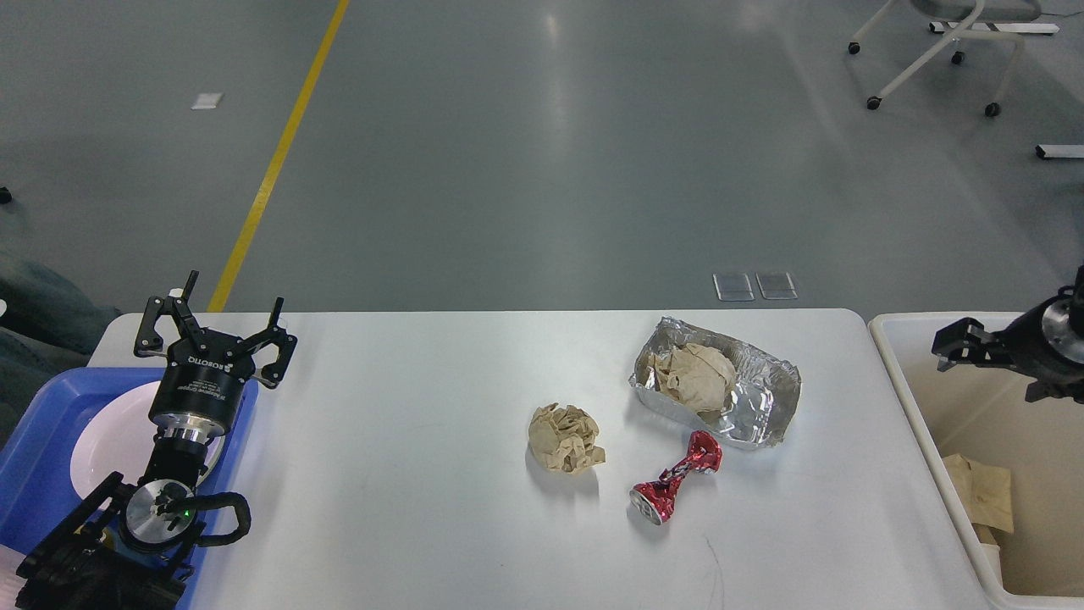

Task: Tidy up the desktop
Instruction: 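Raise the right gripper and lower it to the foil tray edge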

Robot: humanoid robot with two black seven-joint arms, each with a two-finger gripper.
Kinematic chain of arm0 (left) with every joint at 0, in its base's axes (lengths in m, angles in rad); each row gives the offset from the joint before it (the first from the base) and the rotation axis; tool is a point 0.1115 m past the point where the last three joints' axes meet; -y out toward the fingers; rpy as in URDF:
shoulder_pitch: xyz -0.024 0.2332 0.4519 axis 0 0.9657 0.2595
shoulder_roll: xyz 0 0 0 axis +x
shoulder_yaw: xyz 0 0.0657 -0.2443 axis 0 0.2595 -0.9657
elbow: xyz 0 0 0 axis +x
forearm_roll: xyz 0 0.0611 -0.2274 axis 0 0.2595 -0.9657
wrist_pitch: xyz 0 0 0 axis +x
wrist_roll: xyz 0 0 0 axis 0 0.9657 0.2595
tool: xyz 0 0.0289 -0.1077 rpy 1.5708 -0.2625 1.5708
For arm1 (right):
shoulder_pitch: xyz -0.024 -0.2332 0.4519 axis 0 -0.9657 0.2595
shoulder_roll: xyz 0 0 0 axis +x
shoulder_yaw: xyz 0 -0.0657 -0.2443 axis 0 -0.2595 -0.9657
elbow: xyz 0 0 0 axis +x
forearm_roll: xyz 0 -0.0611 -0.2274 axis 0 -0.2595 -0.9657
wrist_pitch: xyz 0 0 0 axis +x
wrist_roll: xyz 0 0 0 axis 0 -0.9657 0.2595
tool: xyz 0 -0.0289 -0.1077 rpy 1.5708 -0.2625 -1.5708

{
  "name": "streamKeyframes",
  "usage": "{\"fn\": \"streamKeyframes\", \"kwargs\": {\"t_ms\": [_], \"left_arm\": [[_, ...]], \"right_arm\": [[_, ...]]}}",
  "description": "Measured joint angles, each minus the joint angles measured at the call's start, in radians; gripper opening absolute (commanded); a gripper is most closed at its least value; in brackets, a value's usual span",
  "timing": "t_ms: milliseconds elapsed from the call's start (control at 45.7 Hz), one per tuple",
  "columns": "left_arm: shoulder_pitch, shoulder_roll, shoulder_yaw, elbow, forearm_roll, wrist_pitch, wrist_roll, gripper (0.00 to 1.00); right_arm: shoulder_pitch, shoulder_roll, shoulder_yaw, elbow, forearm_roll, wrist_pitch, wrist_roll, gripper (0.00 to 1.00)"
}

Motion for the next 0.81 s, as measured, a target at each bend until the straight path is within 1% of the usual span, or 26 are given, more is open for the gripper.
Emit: {"fn": "streamKeyframes", "kwargs": {"t_ms": [153, 219, 284, 459, 700, 809], "left_arm": [[0.000, 0.000, 0.000, 0.000, 0.000, 0.000, 0.000, 0.96], [0.000, 0.000, 0.000, 0.000, 0.000, -0.001, 0.000, 0.96], [0.000, 0.000, 0.000, 0.000, 0.000, -0.001, 0.001, 0.96], [0.000, 0.000, 0.001, 0.000, 0.000, -0.001, 0.002, 0.96], [0.000, 0.000, 0.001, 0.000, 0.000, 0.000, 0.001, 0.96], [0.000, 0.000, 0.001, 0.000, 0.000, 0.000, -0.001, 0.96]], "right_arm": [[0.279, 0.036, -0.115, 0.142, 0.003, 0.226, 0.000, 1.00], [0.383, 0.076, -0.171, 0.202, 0.006, 0.299, -0.001, 1.00], [0.488, 0.129, -0.230, 0.264, 0.035, 0.346, -0.002, 1.00], [0.738, 0.264, -0.371, 0.435, 0.210, 0.368, -0.007, 1.00], [1.008, 0.333, -0.404, 0.698, 0.346, 0.368, -0.065, 1.00], [1.075, 0.355, -0.406, 0.749, 0.402, 0.366, -0.071, 1.00]]}}
